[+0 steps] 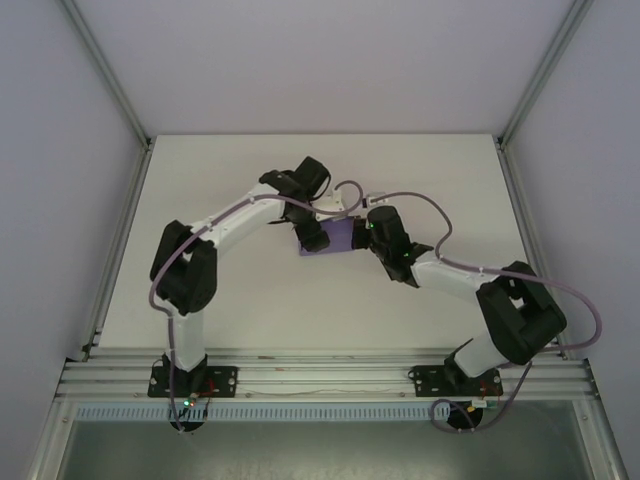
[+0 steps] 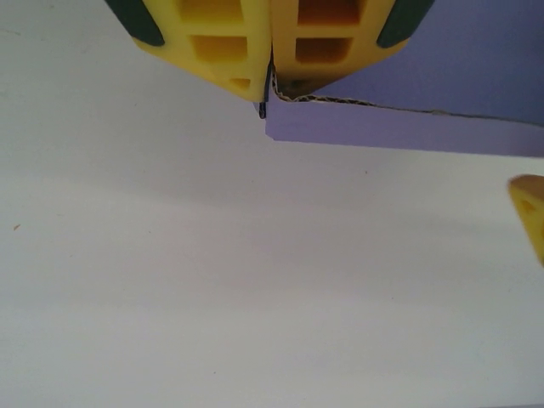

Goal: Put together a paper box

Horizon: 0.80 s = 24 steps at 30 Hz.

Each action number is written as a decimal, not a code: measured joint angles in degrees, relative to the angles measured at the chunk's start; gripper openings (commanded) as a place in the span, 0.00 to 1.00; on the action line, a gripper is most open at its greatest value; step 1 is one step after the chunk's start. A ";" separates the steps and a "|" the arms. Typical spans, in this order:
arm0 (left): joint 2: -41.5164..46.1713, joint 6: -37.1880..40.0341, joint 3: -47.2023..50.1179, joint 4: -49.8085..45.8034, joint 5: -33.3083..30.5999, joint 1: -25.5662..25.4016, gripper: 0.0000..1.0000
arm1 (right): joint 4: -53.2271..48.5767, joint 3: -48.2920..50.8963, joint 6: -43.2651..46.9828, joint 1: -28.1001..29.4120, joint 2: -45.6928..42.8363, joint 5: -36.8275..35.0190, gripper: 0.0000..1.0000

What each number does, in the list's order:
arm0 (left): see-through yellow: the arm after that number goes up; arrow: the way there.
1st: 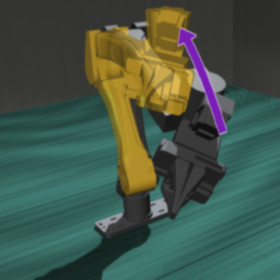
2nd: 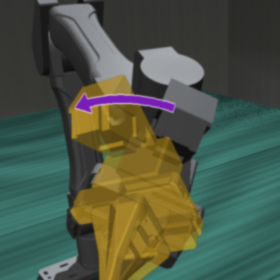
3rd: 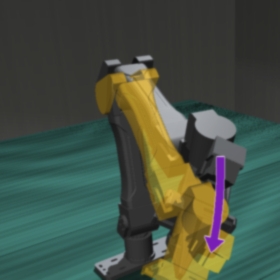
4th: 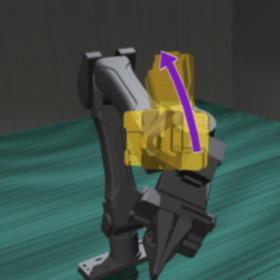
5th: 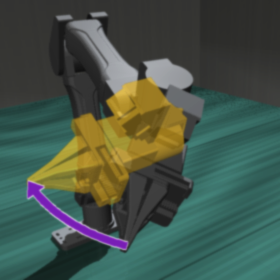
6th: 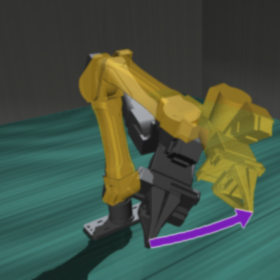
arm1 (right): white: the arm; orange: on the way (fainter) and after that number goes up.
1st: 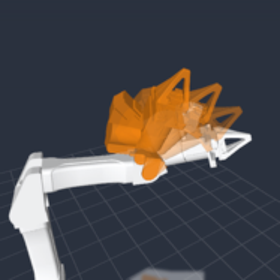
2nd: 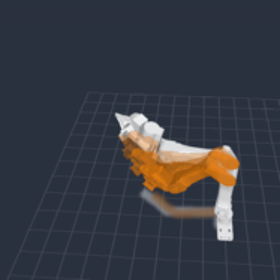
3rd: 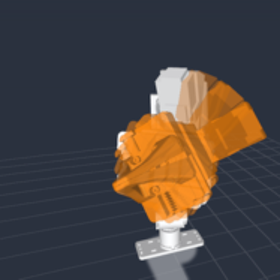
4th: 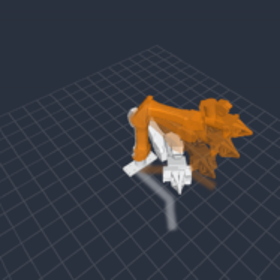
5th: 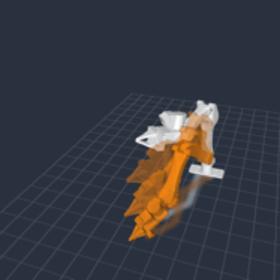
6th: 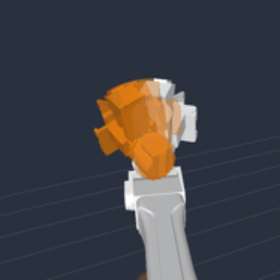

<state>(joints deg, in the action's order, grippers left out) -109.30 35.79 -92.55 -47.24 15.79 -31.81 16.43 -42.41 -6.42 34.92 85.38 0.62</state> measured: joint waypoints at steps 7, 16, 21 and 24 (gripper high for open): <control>13.79 -9.31 9.79 7.91 -6.60 -0.07 0.86 | -5.86 -1.97 -0.04 2.47 -0.92 -4.15 0.00; 24.81 -28.33 24.59 16.79 -12.72 -0.07 0.69 | -12.61 -6.21 -0.20 4.33 0.39 -8.17 0.00; 24.11 -32.52 26.88 18.75 -13.11 0.07 0.57 | -13.14 -6.36 -0.22 4.48 0.39 -8.20 0.00; 23.39 -33.11 26.88 19.89 -13.11 0.61 0.55 | -13.22 -6.40 -0.22 4.48 0.39 -8.17 0.00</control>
<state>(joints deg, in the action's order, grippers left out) -85.91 2.68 -65.67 -27.35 2.68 -31.20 3.20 -48.82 -6.63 39.40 85.78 -7.55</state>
